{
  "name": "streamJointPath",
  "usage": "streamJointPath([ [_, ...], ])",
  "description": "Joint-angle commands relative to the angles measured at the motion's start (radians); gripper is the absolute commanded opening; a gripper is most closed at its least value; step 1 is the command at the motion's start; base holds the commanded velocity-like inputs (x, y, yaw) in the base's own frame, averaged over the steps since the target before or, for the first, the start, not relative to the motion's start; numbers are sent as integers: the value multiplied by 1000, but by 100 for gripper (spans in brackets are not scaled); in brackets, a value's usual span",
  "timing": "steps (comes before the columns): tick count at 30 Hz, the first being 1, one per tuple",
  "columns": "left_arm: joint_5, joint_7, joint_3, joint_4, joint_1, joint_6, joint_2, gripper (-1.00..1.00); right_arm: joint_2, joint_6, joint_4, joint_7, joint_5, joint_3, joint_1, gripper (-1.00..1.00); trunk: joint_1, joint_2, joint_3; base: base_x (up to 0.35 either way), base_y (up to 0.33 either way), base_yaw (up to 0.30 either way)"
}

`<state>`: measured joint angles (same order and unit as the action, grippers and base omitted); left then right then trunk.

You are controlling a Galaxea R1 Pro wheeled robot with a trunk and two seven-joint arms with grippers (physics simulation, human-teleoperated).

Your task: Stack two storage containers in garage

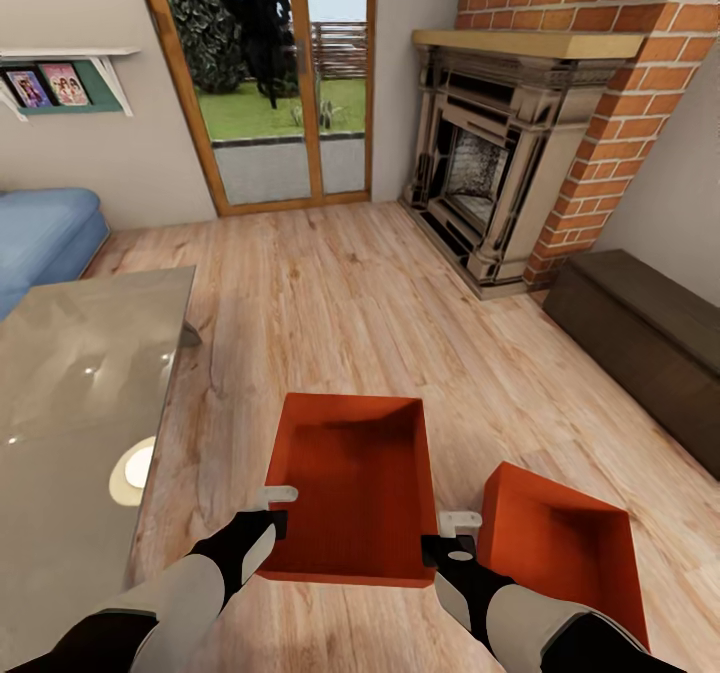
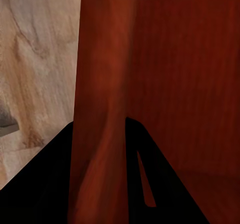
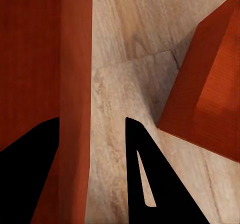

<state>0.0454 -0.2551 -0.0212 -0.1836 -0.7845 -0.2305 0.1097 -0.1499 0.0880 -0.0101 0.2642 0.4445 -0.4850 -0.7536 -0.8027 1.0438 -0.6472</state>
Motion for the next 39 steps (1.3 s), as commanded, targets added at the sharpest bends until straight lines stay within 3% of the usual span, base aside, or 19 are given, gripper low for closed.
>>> streamJointPath([
  [1, -6, -15, 10, 2, 1, -9, 1, -100, -1, 7, -19, 5, 5, -3, -1, -100, 4, -7, 4, 0, 0, 0],
  [39, -6, -16, 10, 3, 1, -9, 1, -100, -2, 7, -19, 6, 5, -3, -1, -100, 150, -273, 182, 0, 0, 0],
])
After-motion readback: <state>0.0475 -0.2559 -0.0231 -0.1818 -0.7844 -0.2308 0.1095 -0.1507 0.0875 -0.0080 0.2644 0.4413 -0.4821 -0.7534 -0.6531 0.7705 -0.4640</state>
